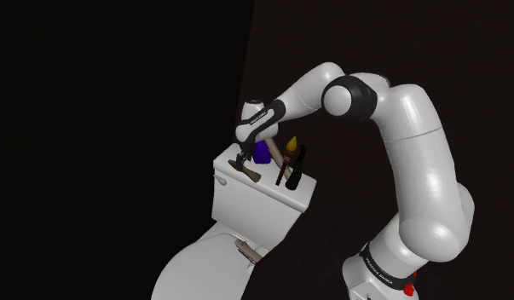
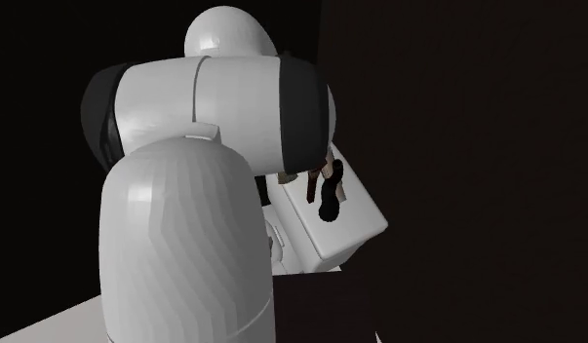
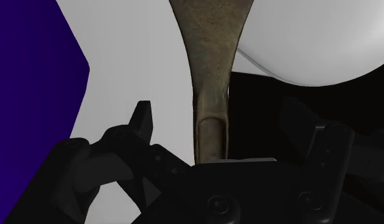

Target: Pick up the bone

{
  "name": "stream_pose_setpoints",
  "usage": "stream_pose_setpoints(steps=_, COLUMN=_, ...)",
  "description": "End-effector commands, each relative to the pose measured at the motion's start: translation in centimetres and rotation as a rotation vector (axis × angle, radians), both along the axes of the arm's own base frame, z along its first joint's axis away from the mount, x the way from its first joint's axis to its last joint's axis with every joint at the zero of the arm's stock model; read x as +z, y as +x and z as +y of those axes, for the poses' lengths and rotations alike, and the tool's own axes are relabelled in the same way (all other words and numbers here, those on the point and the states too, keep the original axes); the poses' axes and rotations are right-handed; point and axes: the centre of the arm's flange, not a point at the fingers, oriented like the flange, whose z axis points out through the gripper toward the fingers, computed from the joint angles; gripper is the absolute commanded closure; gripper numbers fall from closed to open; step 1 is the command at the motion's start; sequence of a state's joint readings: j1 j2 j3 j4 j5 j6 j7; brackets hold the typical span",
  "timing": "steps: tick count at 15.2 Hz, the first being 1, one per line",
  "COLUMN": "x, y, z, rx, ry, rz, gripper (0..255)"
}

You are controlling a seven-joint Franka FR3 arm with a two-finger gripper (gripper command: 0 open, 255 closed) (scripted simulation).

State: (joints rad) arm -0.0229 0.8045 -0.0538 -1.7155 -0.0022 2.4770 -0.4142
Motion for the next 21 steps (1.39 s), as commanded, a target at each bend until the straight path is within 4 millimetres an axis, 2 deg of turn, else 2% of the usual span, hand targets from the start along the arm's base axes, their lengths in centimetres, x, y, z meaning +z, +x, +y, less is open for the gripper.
stream_pose_setpoints(steps=1, x=-1.1, y=0.1, z=-0.1, rx=0.001, ry=0.0, rz=-0.001, gripper=0)
stream_pose_setpoints(steps=4, x=-2.6, y=0.1, z=-0.1, rx=0.001, ry=0.0, rz=-0.001, gripper=0)
stream_pose_setpoints(steps=7, x=-2.9, y=0.1, z=-0.1, rx=0.001, ry=0.0, rz=-0.001, gripper=0)
stream_pose_setpoints(steps=8, x=-3.0, y=0.1, z=-0.1, rx=0.001, ry=0.0, rz=-0.001, gripper=255)
stream_pose_setpoints(steps=17, x=-2.9, y=0.1, z=-0.1, rx=0.001, ry=0.0, rz=-0.001, gripper=255)
stream_pose_setpoints(steps=21, x=-0.8, y=0.1, z=-0.1, rx=0.001, ry=0.0, rz=-0.001, gripper=255)
